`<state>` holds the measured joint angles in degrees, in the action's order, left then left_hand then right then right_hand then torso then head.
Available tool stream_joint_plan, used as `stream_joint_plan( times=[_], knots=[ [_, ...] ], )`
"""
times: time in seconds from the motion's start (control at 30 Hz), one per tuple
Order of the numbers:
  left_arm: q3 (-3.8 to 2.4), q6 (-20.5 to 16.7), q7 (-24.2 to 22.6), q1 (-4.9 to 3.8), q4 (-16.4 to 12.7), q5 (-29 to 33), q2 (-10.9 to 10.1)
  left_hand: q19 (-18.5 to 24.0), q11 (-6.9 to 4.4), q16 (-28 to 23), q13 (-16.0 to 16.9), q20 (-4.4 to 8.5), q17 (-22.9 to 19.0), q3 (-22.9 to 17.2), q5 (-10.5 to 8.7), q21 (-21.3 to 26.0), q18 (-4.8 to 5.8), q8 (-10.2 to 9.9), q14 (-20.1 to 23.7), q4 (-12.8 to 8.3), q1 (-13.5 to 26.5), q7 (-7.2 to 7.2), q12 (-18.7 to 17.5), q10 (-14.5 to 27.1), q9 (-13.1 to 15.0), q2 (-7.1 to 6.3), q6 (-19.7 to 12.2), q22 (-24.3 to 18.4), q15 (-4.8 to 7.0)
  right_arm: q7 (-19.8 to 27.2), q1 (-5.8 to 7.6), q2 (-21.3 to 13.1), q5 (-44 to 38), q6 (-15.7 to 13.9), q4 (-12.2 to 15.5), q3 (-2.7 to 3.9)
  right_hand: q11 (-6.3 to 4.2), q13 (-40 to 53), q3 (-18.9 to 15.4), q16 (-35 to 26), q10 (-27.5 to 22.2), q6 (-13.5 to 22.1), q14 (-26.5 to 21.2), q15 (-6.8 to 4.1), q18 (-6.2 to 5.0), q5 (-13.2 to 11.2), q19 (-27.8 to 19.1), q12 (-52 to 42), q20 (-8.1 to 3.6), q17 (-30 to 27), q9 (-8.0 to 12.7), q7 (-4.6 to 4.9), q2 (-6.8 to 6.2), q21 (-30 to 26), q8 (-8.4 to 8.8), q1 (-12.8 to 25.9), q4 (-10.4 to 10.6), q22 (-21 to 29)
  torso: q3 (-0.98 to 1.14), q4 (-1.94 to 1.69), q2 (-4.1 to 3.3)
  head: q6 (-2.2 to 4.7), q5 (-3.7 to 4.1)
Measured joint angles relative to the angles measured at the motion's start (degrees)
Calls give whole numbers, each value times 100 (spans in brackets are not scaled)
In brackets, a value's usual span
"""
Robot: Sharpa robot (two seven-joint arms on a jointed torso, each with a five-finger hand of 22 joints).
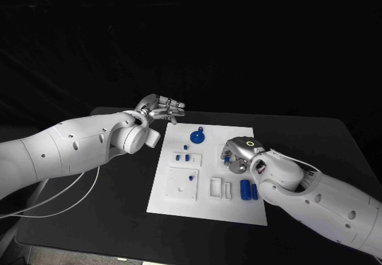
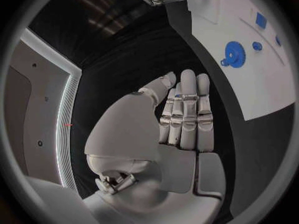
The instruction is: Assemble the parts on the task board
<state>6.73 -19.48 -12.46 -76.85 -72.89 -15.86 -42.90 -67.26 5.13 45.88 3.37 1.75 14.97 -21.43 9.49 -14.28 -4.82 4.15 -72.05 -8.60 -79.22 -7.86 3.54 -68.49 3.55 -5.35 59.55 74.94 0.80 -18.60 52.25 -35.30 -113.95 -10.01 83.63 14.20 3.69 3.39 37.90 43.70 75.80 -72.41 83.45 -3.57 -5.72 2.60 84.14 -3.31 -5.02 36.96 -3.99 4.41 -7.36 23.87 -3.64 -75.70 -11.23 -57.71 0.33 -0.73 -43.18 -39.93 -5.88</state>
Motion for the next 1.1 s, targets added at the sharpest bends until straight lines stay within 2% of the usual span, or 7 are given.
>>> stream_joint_plan(
  times=[0.1,0.3,0.4,0.5,0.6,0.77,1.1],
  knots=[
    [0,1,0,0,11,0,1,0,0,0,0,0,0,0,0,0,0,0,0,0,0,0,0,0,0,0,0,1,0,-5,-13,-31,-5,-112,116,37,16,11,0,0,16,-3,-9,-8,7,-17,0,1,0,1,-10,-3,5,0,12,6,0,-10,3,0,1,0,-6],
    [0,3,0,0,22,0,1,0,0,0,0,0,0,0,0,0,0,0,0,0,0,0,0,0,0,0,0,0,0,10,-14,-50,26,-336,530,227,19,11,-1,0,19,-3,-9,-8,30,-18,-21,1,-21,1,-10,-3,6,0,12,6,0,-36,3,2,2,-3,-35],
    [0,4,0,0,29,0,8,0,0,0,0,0,0,0,0,0,0,0,0,0,0,0,0,0,0,0,0,0,0,22,-16,-36,65,-407,699,272,19,11,-1,0,19,-3,-9,-8,11,-21,-22,2,-22,1,-9,-3,5,0,12,6,0,-41,0,4,3,-10,-55],
    [0,5,0,0,38,0,21,0,0,0,0,0,0,0,0,0,0,0,0,0,0,0,0,0,0,0,0,0,0,40,-18,40,116,-440,789,278,20,11,-1,-1,20,-3,-9,-8,5,-22,-21,8,-22,1,-9,-3,5,0,13,5,0,-49,-7,9,6,-22,-82],
    [0,7,0,0,53,0,48,0,0,0,0,0,0,0,0,0,0,0,0,0,0,0,0,0,0,0,0,0,0,69,-17,167,165,-454,832,187,20,11,-2,-1,20,-2,-9,-8,4,-22,-22,12,-21,1,-9,-3,5,0,16,5,0,-55,-10,10,7,-24,-103],
    [0,13,0,1,138,0,125,-21,0,0,0,-21,5,0,0,0,0,0,0,0,0,0,0,0,0,0,0,-1,0,137,-27,469,193,-459,802,-101,20,11,15,-1,20,-2,7,-23,0,-22,-21,24,-21,0,-8,-2,5,1,17,5,-17,-70,-10,5,10,-12,-143],
    [0,25,0,3,251,9,211,-21,0,0,0,-21,4,0,0,0,0,0,0,0,0,0,0,0,0,0,0,-2,0,289,-32,880,164,-454,733,-526,20,11,27,-2,20,-1,8,-23,-3,2,-21,0,-20,-9,-7,-2,4,1,18,4,-36,-90,-30,-19,17,-38,-262]
  ],
)
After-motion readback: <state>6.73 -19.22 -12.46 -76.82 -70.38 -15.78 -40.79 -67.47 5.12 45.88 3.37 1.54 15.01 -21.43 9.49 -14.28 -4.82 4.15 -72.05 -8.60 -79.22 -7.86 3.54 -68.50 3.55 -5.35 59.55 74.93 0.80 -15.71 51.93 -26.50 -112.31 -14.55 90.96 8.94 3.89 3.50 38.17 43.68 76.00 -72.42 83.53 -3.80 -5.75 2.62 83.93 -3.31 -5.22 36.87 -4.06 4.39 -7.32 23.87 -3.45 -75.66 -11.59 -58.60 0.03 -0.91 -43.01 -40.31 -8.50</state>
